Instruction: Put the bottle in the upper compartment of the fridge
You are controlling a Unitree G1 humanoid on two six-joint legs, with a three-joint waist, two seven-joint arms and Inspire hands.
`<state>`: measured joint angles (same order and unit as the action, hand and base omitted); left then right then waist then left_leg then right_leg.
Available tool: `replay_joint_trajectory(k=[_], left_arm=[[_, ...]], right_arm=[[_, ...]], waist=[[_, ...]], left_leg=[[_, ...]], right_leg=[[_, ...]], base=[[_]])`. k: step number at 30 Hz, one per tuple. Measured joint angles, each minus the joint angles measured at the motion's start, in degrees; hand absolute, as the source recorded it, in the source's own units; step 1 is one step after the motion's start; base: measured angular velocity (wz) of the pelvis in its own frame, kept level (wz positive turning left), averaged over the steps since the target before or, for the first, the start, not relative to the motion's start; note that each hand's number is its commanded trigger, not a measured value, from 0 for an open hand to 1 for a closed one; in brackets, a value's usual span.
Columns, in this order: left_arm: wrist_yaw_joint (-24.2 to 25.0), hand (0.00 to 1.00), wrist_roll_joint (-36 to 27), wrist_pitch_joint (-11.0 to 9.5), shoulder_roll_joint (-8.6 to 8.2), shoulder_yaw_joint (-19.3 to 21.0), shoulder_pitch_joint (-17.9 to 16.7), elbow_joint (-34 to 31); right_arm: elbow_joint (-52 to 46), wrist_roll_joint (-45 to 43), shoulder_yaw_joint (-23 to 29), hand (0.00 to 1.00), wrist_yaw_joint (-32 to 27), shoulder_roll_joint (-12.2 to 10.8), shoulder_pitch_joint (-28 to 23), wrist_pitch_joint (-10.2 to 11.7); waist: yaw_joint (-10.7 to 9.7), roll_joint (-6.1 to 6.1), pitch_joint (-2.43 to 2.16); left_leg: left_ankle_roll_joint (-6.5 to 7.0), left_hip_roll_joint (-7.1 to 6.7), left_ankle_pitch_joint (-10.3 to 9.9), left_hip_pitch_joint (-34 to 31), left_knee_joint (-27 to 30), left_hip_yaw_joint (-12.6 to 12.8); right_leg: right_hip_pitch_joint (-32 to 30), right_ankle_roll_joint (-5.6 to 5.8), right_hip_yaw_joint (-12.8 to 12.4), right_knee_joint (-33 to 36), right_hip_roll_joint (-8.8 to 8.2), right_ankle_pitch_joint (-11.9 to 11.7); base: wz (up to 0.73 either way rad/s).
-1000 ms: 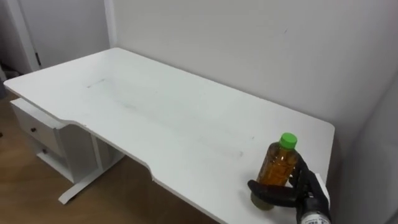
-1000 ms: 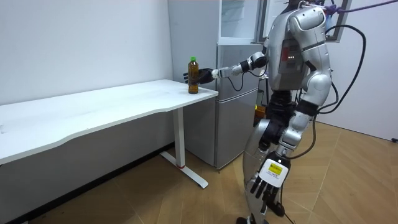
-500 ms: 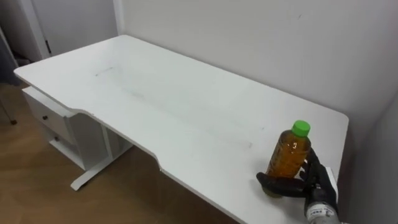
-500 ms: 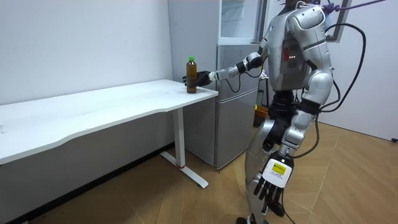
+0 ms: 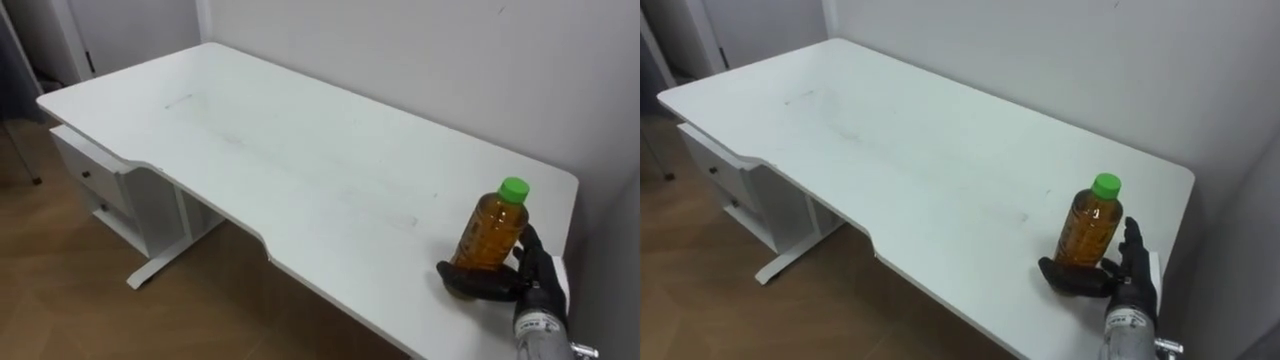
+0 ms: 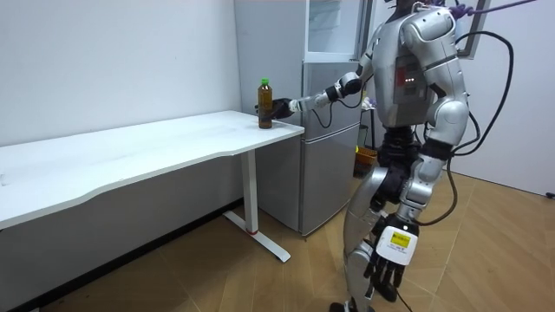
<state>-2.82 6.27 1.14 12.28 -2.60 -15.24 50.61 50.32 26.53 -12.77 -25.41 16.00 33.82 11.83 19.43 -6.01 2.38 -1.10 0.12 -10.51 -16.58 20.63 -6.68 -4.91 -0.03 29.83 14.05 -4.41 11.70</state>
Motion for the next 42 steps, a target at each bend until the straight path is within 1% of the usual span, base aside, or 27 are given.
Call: replay_joint_trajectory(k=[5, 9, 13, 18, 20, 23, 24, 25, 29, 37, 42], left_arm=[[-0.05, 0.00, 0.01, -0.34, 0.19, -1.00, 0.84, 0.13], [-0.05, 0.00, 0.03, -0.81, 0.28, -2.07, 1.16, 0.32], [-0.05, 0.00, 0.03, -0.87, 0.37, -2.07, 1.16, 0.34], [-0.07, 0.00, 0.02, -1.06, 0.68, -2.08, 1.15, 0.32], [-0.12, 0.00, 0.02, -1.22, 0.76, -2.10, 1.16, 0.32], [-0.38, 0.00, -0.01, -1.23, 1.04, -2.11, 1.15, 0.32], [-0.38, 0.00, -0.06, -1.23, 1.21, -2.13, 1.15, 0.39], [-0.38, 0.00, -0.16, -1.23, 1.30, -2.13, 1.15, 0.44], [-0.38, 0.00, -1.99, -1.22, 1.98, -2.16, 1.11, 0.73], [-0.39, 0.00, -2.18, -1.21, 2.09, -2.20, 1.13, 1.16], [-0.40, 0.00, -2.22, -1.21, 2.17, -2.11, 0.97, 1.09]], right_arm=[[0.00, 0.00, -0.05, 0.00, 0.03, 0.16, 0.08, -0.01], [0.04, 0.11, -0.05, 0.00, 0.04, 0.60, 0.12, -0.19], [0.04, 0.19, -0.07, 0.00, 0.04, 1.28, 0.94, -0.72], [0.06, 0.66, -0.88, 0.00, -0.06, 1.40, 2.14, -0.75], [0.15, 0.68, -1.82, 0.00, -0.05, 1.73, 2.58, -0.74], [0.70, 0.69, -1.90, 0.00, -0.05, 1.75, 3.35, -0.75], [0.70, 0.73, -1.90, 0.65, -0.04, 1.75, 3.39, -0.75], [0.71, 0.72, -1.90, 1.00, -0.01, 1.75, 3.39, -0.75], [0.83, 0.73, -1.90, 1.00, 0.54, 1.76, 3.39, -0.76], [0.88, 1.02, -1.99, 1.00, 1.12, 1.75, 3.39, -0.99], [0.82, 5.03, -2.28, 1.00, 1.02, 2.10, 3.43, -1.11]], waist=[[0.17, -0.31, 0.10], [0.90, -0.35, 0.12], [1.28, -0.47, 0.19], [1.39, -0.94, 0.45], [1.39, -0.95, 0.46], [1.40, -0.94, 0.46], [1.42, -0.94, 0.46], [1.42, -0.94, 0.46], [1.41, -0.90, 0.47], [1.46, -0.71, 0.60], [1.79, -0.73, 0.57]], left_leg=[[0.00, 0.01, 0.01, -0.11, -0.01, 0.04], [0.01, 0.02, 0.01, -0.09, -0.05, 0.12], [0.03, -0.01, 0.32, -0.66, -0.21, 0.17], [0.03, -0.06, 0.37, -0.74, -0.32, 0.14], [0.03, -0.10, 0.37, -0.74, -0.34, 0.14], [0.03, -0.09, 0.37, -0.74, -0.31, 0.13], [0.03, -0.07, 0.37, -0.72, -0.28, 0.13], [0.03, -0.08, 0.37, -0.70, -0.14, 0.13], [0.03, -0.08, 0.37, -0.71, 0.05, 0.16], [0.03, -0.06, 0.37, -0.71, -0.50, 0.16], [0.03, -0.06, 0.37, -0.67, -0.54, 0.21]], right_leg=[[-0.24, 0.00, -0.01, 0.24, -0.05, 0.00], [-0.51, 0.00, -0.05, 0.64, -0.18, 0.00], [-1.24, -0.02, -0.04, 0.85, -0.31, -0.01], [-1.30, -0.03, 0.00, 0.81, -0.35, -0.02], [-1.30, -0.02, 0.01, 0.81, -0.38, -0.02], [-1.30, -0.03, 0.02, 0.81, -0.37, -0.02], [-1.30, -0.03, 0.07, 0.80, -0.37, -0.02], [-1.30, -0.03, 0.10, 0.79, -0.39, -0.02], [-1.30, -0.03, 0.15, 0.78, -0.40, -0.02], [-1.36, -0.03, 0.07, 0.76, -0.38, -0.02], [-1.36, -0.02, 0.13, 0.63, -0.36, -0.02]], base=[[0.00], [0.00], [-0.01], [0.00], [0.00], [0.00], [0.00], [0.00], [0.00], [0.00], [0.00]])
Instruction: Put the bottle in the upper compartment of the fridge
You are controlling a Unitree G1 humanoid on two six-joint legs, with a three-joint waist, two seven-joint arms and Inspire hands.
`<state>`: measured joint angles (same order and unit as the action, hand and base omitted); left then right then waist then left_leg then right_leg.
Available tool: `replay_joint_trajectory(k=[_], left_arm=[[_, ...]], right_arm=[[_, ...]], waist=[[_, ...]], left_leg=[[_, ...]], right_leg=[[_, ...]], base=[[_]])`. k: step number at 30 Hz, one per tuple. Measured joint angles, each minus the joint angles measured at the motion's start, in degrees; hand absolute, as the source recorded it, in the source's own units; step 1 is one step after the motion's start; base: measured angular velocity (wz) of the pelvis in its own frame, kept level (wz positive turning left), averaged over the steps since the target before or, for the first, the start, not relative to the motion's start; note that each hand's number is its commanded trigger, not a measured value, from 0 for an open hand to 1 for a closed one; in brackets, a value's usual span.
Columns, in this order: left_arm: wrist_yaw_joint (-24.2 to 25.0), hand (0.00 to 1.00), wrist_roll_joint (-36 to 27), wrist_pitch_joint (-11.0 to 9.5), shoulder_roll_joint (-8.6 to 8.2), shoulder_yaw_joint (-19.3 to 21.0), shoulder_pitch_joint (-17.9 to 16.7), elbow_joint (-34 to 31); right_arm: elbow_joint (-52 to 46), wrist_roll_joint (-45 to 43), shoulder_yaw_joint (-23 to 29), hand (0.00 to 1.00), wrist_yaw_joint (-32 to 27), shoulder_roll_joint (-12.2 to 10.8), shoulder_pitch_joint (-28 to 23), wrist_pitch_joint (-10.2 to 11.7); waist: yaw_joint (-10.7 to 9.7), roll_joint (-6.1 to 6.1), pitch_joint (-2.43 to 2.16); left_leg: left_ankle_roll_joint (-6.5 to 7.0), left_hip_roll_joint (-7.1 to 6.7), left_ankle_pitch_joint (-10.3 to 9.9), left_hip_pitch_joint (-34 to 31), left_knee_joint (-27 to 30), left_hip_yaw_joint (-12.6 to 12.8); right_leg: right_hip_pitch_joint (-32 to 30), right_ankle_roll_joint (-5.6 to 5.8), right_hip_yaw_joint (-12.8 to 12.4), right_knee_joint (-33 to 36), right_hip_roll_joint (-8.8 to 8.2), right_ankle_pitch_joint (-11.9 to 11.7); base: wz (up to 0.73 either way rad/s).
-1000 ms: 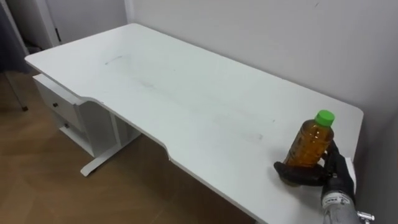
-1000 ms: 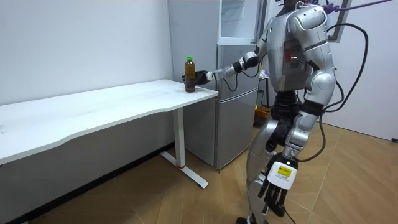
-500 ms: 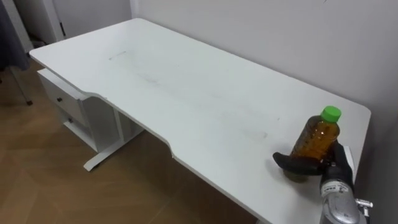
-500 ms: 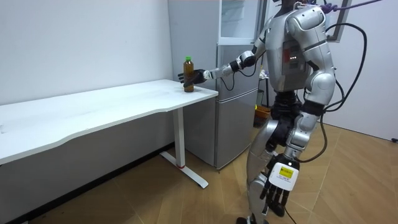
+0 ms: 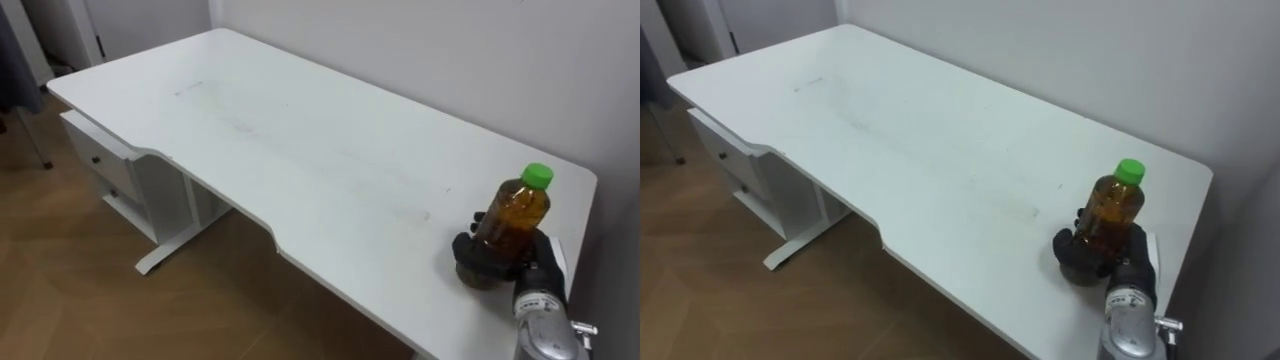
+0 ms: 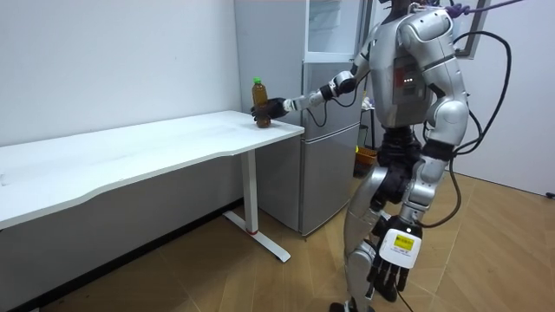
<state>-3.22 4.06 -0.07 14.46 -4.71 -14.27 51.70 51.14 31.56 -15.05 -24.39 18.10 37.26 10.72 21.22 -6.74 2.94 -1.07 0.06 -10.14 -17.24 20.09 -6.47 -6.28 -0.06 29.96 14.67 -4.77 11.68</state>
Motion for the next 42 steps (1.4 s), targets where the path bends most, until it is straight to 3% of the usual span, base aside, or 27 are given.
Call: replay_joint_trajectory(k=[7, 10, 12, 16, 22, 25, 26, 30, 42], left_arm=[[-0.18, 0.00, 0.02, -0.07, -0.12, 0.18, -0.04, -0.07], [-0.49, 0.00, 0.12, -0.07, -0.45, 0.28, -0.38, -0.08], [-0.82, 0.00, 0.55, -0.07, -0.64, 0.42, -1.56, -0.52], [-0.97, 0.00, 0.30, -0.08, -1.38, 2.61, -2.45, -1.26], [-1.26, 0.00, 0.58, -0.73, -2.08, 3.65, -2.82, -1.07], [-1.35, 0.00, 0.59, -0.78, -2.82, 5.50, -3.21, -1.10], [-1.53, 0.00, 0.54, -0.88, -2.92, 6.07, -3.28, -1.15], [-2.29, 0.00, 0.59, -2.84, -3.29, 8.16, -4.97, -1.72], [-1.95, 0.00, 3.06, -4.89, -3.32, 10.27, -5.00, -1.77]], right_arm=[[-0.13, 6.15, 0.05, 1.00, 2.40, 0.02, -0.17, -0.42], [-0.67, 6.62, -0.01, 1.00, 4.46, 0.04, -0.83, -1.16], [-5.42, 6.60, 0.00, 1.00, 6.25, 0.06, -4.05, -2.10], [-15.18, 6.45, -0.07, 1.00, 8.35, 0.05, -9.09, -2.23], [-29.51, 4.32, -0.55, 1.00, 10.32, 0.18, -15.50, -2.71], [-35.29, 1.51, 0.16, 1.00, 11.36, 0.34, -18.94, -2.71], [-36.78, 1.40, 0.56, 1.00, 11.48, 0.47, -19.93, -2.72], [-40.52, -1.04, 3.20, 1.00, 12.84, 0.67, -21.22, -2.72], [-54.29, -7.10, 7.95, 1.00, 15.41, 2.98, -21.97, -2.52]], waist=[[-0.41, 0.52, -0.13], [-0.47, 1.14, -0.42], [-0.62, 1.65, -0.78], [-1.42, 1.99, -0.94], [-5.51, 2.57, -1.37], [-7.00, 3.16, -1.82], [-7.13, 3.36, -2.17], [-9.91, 3.44, -2.95], [-12.12, 3.22, -2.82]], left_leg=[[0.00, 0.02, 0.00, 0.74, 0.35, 0.19], [0.01, 0.12, 0.00, 2.04, -0.42, 0.99], [0.03, 0.18, -0.01, 3.37, -0.73, 1.93], [0.04, 0.42, 0.00, 5.05, -1.49, 3.16], [0.15, 0.66, -0.09, 8.95, -2.43, 4.85], [0.24, 0.73, -0.18, 10.95, -3.31, 5.57], [0.25, 0.90, -0.18, 11.64, -3.67, 6.18], [0.26, 1.09, -0.14, 13.25, -4.61, 7.24], [0.25, 0.98, -0.28, 16.99, -5.86, 8.12]], right_leg=[[0.86, 0.01, -0.20, -0.39, 0.08, -0.01], [1.54, 0.00, -0.98, -0.70, 0.04, -0.02], [2.35, 0.02, -1.80, -0.71, -0.06, -0.01], [3.08, 0.02, -3.03, -0.73, -0.10, -0.01], [6.19, 0.08, -4.04, -0.98, -0.15, 0.00], [7.32, 0.08, -4.90, -0.90, -0.19, -0.01], [7.53, 0.07, -5.28, -0.76, -0.23, -0.02], [8.64, 0.05, -6.27, -1.13, -0.25, -0.01], [11.23, 0.39, -7.16, -2.04, -0.04, 0.17]], base=[[0.00], [-0.12], [-0.17], [-0.18], [-0.09], [-0.19], [-0.22], [-0.11], [-0.03]])
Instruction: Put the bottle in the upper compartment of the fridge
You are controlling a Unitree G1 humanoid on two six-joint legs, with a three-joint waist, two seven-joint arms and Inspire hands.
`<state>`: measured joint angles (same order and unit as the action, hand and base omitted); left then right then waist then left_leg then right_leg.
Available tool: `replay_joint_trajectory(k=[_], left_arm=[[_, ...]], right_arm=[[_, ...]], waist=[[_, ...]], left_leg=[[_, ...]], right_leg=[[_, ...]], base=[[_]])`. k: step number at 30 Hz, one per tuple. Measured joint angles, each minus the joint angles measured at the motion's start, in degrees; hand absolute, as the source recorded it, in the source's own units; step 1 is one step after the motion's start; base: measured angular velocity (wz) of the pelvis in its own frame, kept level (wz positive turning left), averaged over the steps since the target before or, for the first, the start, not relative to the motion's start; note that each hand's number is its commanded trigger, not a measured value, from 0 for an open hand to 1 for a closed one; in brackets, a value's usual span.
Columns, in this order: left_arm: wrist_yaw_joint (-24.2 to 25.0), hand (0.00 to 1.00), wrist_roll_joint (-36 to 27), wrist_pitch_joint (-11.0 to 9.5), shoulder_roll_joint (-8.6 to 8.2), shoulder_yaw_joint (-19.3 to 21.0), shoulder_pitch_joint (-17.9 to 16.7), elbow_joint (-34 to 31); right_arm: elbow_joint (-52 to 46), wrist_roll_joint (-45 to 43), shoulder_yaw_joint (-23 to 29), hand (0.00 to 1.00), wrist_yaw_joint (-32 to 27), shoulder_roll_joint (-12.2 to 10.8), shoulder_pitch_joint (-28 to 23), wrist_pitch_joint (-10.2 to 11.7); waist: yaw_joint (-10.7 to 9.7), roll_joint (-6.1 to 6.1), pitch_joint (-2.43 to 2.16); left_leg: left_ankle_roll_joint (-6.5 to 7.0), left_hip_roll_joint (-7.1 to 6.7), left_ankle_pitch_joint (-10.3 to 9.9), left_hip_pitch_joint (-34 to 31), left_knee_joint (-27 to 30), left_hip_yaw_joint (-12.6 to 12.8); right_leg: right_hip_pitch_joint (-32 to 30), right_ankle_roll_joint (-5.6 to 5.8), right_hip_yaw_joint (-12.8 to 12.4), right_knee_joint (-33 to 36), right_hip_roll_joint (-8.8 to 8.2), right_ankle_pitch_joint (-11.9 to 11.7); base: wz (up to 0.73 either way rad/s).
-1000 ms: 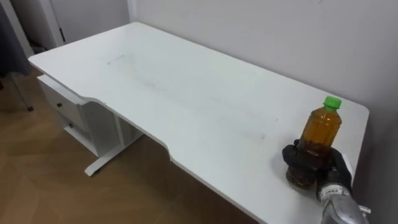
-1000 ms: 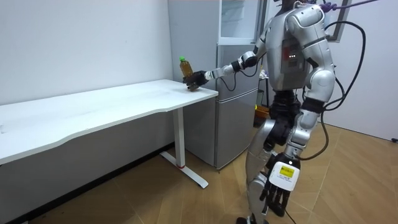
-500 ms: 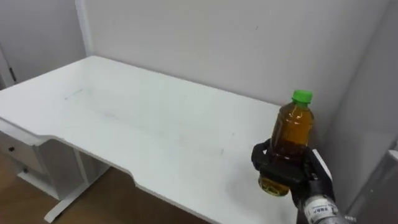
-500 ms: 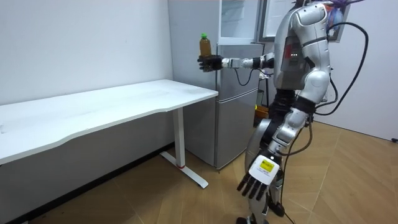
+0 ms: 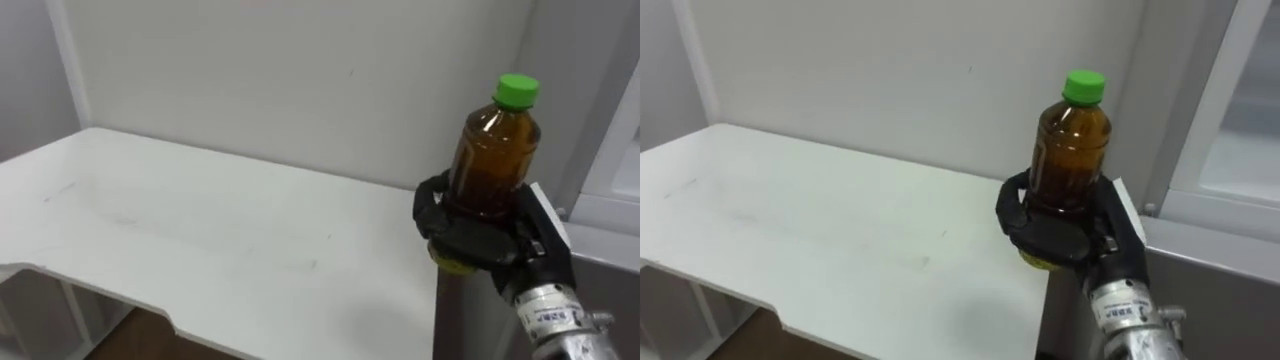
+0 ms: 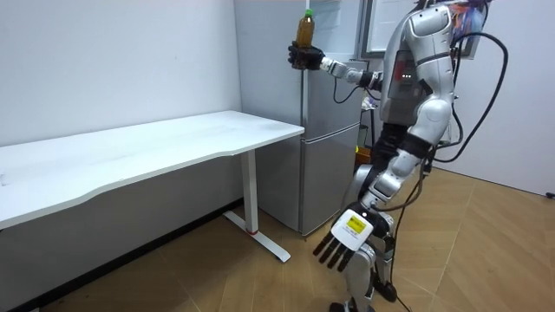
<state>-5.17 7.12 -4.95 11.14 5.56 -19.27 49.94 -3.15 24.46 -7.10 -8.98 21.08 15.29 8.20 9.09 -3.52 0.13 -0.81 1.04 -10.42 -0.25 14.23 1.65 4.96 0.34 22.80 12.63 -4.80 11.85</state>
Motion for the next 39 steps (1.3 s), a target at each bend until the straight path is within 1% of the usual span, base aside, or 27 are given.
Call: replay_joint_trajectory(k=[2, 3, 4, 5, 7, 9, 10, 12, 13, 16, 20, 22, 23, 26, 28, 30, 32, 34, 36, 37, 39], left_arm=[[0.32, 0.00, -0.25, -0.37, 0.00, 0.03, -0.18, -0.59], [0.44, 0.00, -0.25, -0.37, 0.00, 0.06, -0.16, -0.57], [0.46, 0.00, -0.25, -0.37, 0.01, 0.17, -0.14, -0.56], [0.50, 0.00, -0.27, -0.37, 0.01, 0.33, 0.10, -0.56], [0.56, 0.00, -0.33, -0.38, 0.00, 0.41, 0.34, -0.56], [0.56, 0.00, -0.41, -0.43, 0.00, 0.86, 0.86, -0.44], [0.56, 0.00, -0.40, -0.43, 0.00, 1.07, 0.83, -0.36], [0.55, 0.00, -0.29, -0.44, 0.04, 1.24, 0.83, -0.36], [0.55, 0.00, -0.28, -0.44, 0.05, 1.24, 0.83, -0.36], [0.55, 0.00, -0.19, -0.59, 0.04, 1.28, 0.57, -0.60], [0.55, 0.00, -0.23, -1.66, 0.07, 1.65, -0.44, -0.36], [0.55, 0.00, -0.22, -1.99, 0.13, 2.55, -0.41, 0.81], [0.55, 0.00, -0.22, -1.99, 0.23, 3.36, -0.53, 1.10], [0.55, 0.00, -0.33, -2.01, 0.40, 4.14, -1.49, 1.47], [0.55, 0.00, -0.28, -2.02, 0.40, 5.05, -1.97, 1.67], [0.57, 0.00, -0.27, -2.01, 0.36, 6.29, -2.67, 1.76], [0.60, 0.00, -0.28, -1.80, 0.34, 6.77, -3.10, 1.84], [0.60, 0.00, -0.31, -1.55, 0.22, 6.76, -3.36, 1.87], [0.64, 0.00, -0.27, -1.49, 0.21, 6.82, -3.70, 1.91], [0.68, 0.00, -0.28, -1.48, 0.21, 6.81, -3.76, 1.92], [0.70, 0.00, -0.33, -1.43, 0.23, 6.77, -4.03, 1.92]], right_arm=[[-1.04, -0.09, 0.50, 1.00, 0.51, 0.85, -0.01, 0.00], [-2.13, -0.29, 0.71, 1.00, 0.52, 1.47, -0.01, -0.02], [-2.77, -0.27, 0.94, 1.00, 0.54, 1.68, -0.01, -0.02], [-3.96, -0.26, 1.79, 1.00, 0.50, 1.89, -0.01, -0.02], [-5.52, -0.25, 3.31, 1.00, 0.41, 2.34, -0.01, -0.02], [-7.29, -0.66, 4.89, 1.00, 0.32, 2.67, -0.01, -0.02], [-7.57, -0.91, 5.22, 1.00, 0.32, 2.68, -0.01, -0.02], [-8.64, -2.21, 6.82, 1.00, 0.32, 2.96, -0.01, -0.03], [-8.92, -2.35, 7.20, 1.00, 0.30, 3.04, -0.01, -0.02], [-9.98, -3.18, 10.38, 1.00, 0.27, 3.77, -0.46, -0.02], [-12.98, -4.17, 13.17, 1.00, -0.90, 5.06, -1.85, -0.02], [-13.65, -4.32, 14.08, 1.00, -0.93, 5.91, -2.70, -0.02], [-14.03, -4.28, 14.87, 1.00, -0.93, 6.35, -3.39, -0.02], [-14.07, -4.19, 16.00, 1.00, -1.42, 6.37, -3.54, -0.02], [-13.99, -3.19, 17.18, 1.00, -1.43, 6.67, -3.81, -0.02], [-13.93, -1.79, 18.11, 1.00, -1.47, 8.06, -4.48, -0.02], [-13.92, -1.73, 18.63, 1.00, -1.47, 8.88, -4.72, 0.03], [-13.75, -1.70, 19.39, 1.00, -1.57, 8.97, -4.75, 0.03], [-13.07, -1.40, 19.91, 1.00, -2.30, 8.99, -4.76, -0.02], [-12.93, -1.17, 19.93, 1.00, -2.42, 8.99, -4.76, -0.03], [-12.31, 0.34, 19.93, 1.00, -2.52, 8.99, -4.75, -0.05]], waist=[[-0.25, 0.01, 0.02], [-0.78, 0.03, 0.03], [-1.12, 0.03, 0.03], [-1.54, 0.01, 0.15], [-1.70, 0.00, 0.16], [-2.61, -0.20, 0.25], [-2.71, -0.28, 0.30], [-4.06, -0.59, 0.31], [-4.29, -0.66, 0.33], [-4.99, -1.04, 0.27], [-5.98, -1.28, 0.15], [-6.21, -1.51, 0.02], [-6.31, -1.80, 0.03], [-7.19, -2.02, 0.01], [-7.38, -1.96, 0.03], [-7.19, -1.63, 0.11], [-7.42, -1.42, 0.05], [-7.41, -1.17, 0.07], [-7.45, -1.11, -0.04], [-7.44, -1.16, -0.03], [-7.55, -1.66, 0.11]], left_leg=[[0.02, -0.08, 0.02, 0.71, -0.80, 0.20], [0.03, -0.11, 0.02, 0.98, -0.82, 0.36], [0.04, -0.12, 0.01, 1.04, -0.83, 0.41], [0.07, -0.10, -0.01, 1.35, -0.86, 0.63], [0.08, 0.06, -0.06, 1.92, -1.11, 1.51], [0.06, 0.28, -0.14, 2.57, -1.74, 2.34], [0.04, 0.32, -0.15, 2.76, -1.91, 2.57], [0.03, 0.33, -0.16, 3.02, -2.39, 2.89], [0.03, 0.33, -0.16, 3.05, -2.43, 2.97], [0.06, 0.38, -0.20, 3.17, -2.61, 3.67], [0.09, 0.39, -0.23, 3.90, -2.96, 4.50], [0.10, 0.40, -0.24, 4.13, -2.95, 4.66], [0.09, 0.45, -0.25, 4.21, -2.94, 4.78], [-0.07, 0.63, -0.55, 4.83, -2.89, 4.92], [-0.20, 0.91, -1.07, 5.26, -2.57, 4.96], [-0.36, 1.30, -1.46, 6.05, -2.48, 5.59], [-0.42, 1.39, -1.50, 6.62, -2.52, 5.76], [-0.42, 1.40, -1.49, 6.67, -2.57, 5.94], [-0.42, 1.40, -1.48, 6.89, -2.65, 6.09], [-0.42, 1.40, -1.48, 6.92, -2.64, 6.14], [-0.42, 1.39, -1.48, 6.98, -2.56, 6.17]], right_leg=[[0.09, 0.07, -0.56, -0.01, 0.04, 0.04], [0.36, 0.14, -0.78, -0.03, 0.03, 0.08], [0.70, 0.16, -0.81, -0.03, 0.01, 0.08], [0.89, 0.18, -0.99, -0.03, 0.02, 0.07], [0.90, 0.19, -1.78, 0.06, 0.10, 0.06], [0.92, 0.18, -2.28, 0.15, 0.26, 0.05], [0.97, 0.18, -2.35, 0.14, 0.27, 0.05], [0.96, 0.19, -2.41, 0.10, 0.23, 0.04], [0.89, 0.19, -2.52, 0.12, 0.23, 0.04], [0.53, 0.20, -3.18, 0.16, 0.26, 0.03], [0.68, 0.22, -4.06, 0.15, 0.30, 0.03], [0.82, 0.22, -4.25, 0.13, 0.32, 0.03], [0.84, 0.22, -4.46, 0.10, 0.38, 0.03], [1.32, 0.23, -5.38, 0.05, 0.69, 0.02], [1.79, 0.22, -5.39, -0.06, 0.96, 0.02], [2.32, 0.20, -5.68, -0.08, 1.23, 0.00], [2.47, 0.19, -5.86, -0.04, 1.30, 0.00], [2.40, 0.16, -6.10, 0.00, 1.33, -0.01], [2.58, 0.15, -6.25, -0.02, 1.35, -0.01], [2.68, 0.15, -6.32, -0.05, 1.37, -0.01], [3.14, 0.15, -6.34, -0.13, 1.40, 0.00]], base=[[-0.07], [-0.09], [-0.08], [-0.13], [-0.19], [-0.18], [-0.15], [-0.07], [-0.10], [-0.11], [-0.10], [-0.06], [-0.08], [-0.06], [-0.07], [-0.11], [-0.08], [-0.07], [-0.04], [-0.03], [0.00]])
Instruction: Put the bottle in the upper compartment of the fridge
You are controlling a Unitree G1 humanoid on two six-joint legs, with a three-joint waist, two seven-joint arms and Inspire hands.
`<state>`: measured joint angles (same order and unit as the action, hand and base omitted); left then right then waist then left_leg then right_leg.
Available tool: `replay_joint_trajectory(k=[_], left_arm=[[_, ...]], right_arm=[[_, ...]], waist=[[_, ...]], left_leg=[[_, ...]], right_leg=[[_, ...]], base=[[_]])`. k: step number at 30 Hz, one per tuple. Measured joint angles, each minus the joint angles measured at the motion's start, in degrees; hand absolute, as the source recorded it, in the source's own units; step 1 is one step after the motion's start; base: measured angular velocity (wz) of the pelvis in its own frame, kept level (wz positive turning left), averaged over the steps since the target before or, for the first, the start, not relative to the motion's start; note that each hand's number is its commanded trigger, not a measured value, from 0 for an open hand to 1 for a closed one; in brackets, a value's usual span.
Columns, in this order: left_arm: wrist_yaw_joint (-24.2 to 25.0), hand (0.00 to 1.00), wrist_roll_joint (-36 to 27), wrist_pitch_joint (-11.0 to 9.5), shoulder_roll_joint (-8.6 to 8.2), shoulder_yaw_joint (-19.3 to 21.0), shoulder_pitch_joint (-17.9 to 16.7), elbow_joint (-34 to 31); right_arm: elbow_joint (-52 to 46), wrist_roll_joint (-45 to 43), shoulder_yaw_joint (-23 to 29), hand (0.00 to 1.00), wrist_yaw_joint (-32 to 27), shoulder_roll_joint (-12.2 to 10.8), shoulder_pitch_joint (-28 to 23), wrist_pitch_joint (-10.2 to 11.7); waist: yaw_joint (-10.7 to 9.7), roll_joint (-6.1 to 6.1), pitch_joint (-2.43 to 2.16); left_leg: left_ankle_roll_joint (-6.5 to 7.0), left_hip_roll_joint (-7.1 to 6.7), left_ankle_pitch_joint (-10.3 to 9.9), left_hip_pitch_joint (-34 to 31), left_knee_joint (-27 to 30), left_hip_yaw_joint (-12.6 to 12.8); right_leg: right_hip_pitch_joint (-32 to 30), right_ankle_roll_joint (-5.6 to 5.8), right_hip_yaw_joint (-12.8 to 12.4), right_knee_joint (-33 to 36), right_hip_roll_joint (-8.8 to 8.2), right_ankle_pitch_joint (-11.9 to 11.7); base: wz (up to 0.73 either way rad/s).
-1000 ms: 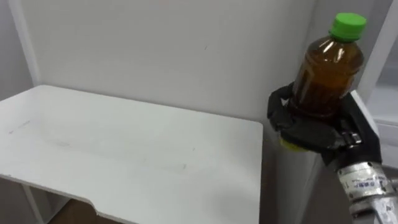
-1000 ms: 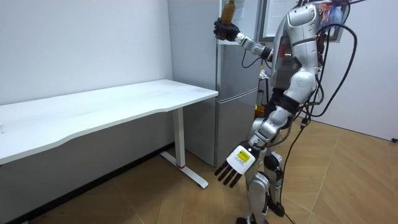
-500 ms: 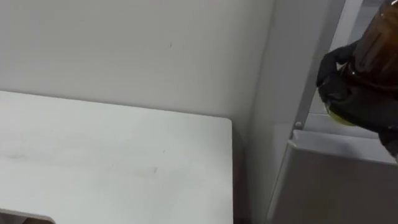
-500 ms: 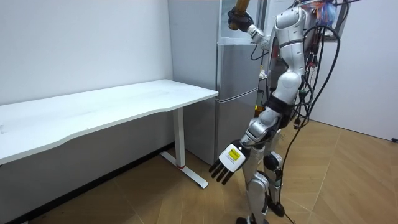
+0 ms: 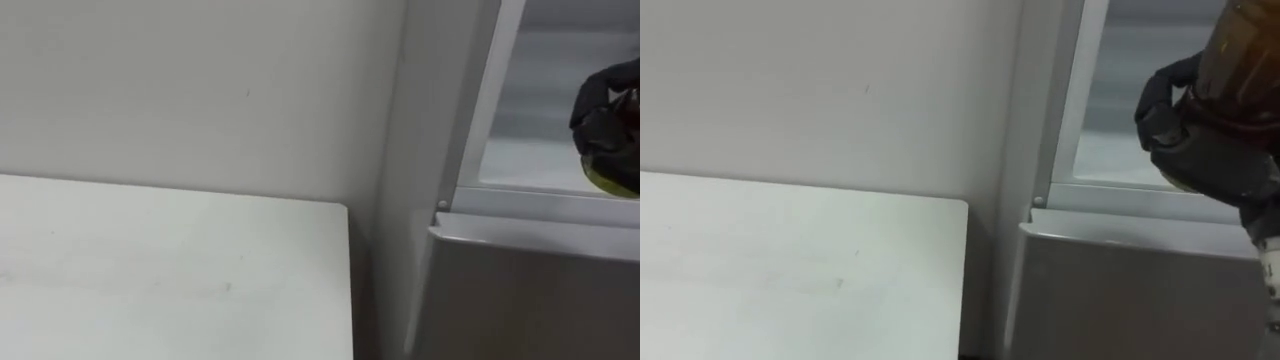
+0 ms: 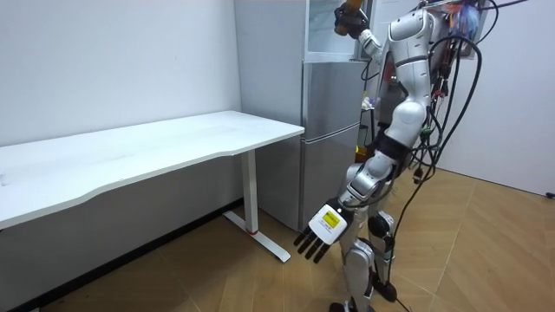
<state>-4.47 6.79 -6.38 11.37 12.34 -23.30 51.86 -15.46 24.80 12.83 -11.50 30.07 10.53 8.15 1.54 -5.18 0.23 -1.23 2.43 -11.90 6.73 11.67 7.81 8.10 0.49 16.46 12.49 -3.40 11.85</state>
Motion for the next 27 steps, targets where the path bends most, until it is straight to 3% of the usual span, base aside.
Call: replay_joint_trajectory(k=[6, 13, 20, 26, 27], left_arm=[[-0.01, 0.00, 0.06, 0.21, 0.19, -0.07, -0.20, -0.24], [-0.01, 0.00, 0.63, 1.52, 0.22, 0.01, 0.03, -0.19], [0.08, 0.00, 0.83, 2.52, -0.41, 1.40, -0.14, -0.26], [0.08, 0.00, 0.42, 2.70, -0.09, 1.46, -0.20, -0.25], [0.08, 0.00, 0.40, 2.80, 0.10, 1.45, -0.21, -0.25]], right_arm=[[5.05, 8.19, -0.01, 1.00, 0.22, 2.43, 0.16, -0.60], [13.60, 8.67, 0.08, 1.00, -1.34, 2.50, 2.81, -0.71], [22.27, 8.64, 0.39, 1.00, -5.96, 2.58, 4.93, -1.48], [31.34, 8.91, 0.20, 1.00, -10.23, 3.10, 10.97, -2.50], [32.92, 8.87, -0.02, 1.00, -11.13, 3.84, 11.68, -2.62]], waist=[[0.30, -2.18, 0.04], [0.40, -1.84, 0.14], [0.56, -0.83, -0.32], [0.72, -2.05, 0.33], [1.02, -2.42, 0.25]], left_leg=[[0.00, 0.01, -0.02, -0.21, -0.01, -0.13], [-0.01, 0.01, -0.04, -0.27, 0.06, -0.28], [0.00, 0.01, 0.01, -1.02, 0.13, -0.42], [0.02, -0.12, 0.01, -1.32, 0.17, -0.46], [0.01, -0.12, 0.01, -1.65, 0.26, -0.47]], right_leg=[[-0.02, 0.00, 0.01, -0.10, 0.04, 0.00], [-0.08, 0.01, 0.70, 0.10, -0.04, -0.01], [-1.41, 0.00, 0.97, 1.06, -0.24, 0.06], [-1.55, 0.09, 0.98, 1.33, -0.36, 0.22], [-1.83, 0.08, 1.00, 1.30, -0.36, 0.22]], base=[[0.00], [0.01], [0.01], [0.00], [0.00]])
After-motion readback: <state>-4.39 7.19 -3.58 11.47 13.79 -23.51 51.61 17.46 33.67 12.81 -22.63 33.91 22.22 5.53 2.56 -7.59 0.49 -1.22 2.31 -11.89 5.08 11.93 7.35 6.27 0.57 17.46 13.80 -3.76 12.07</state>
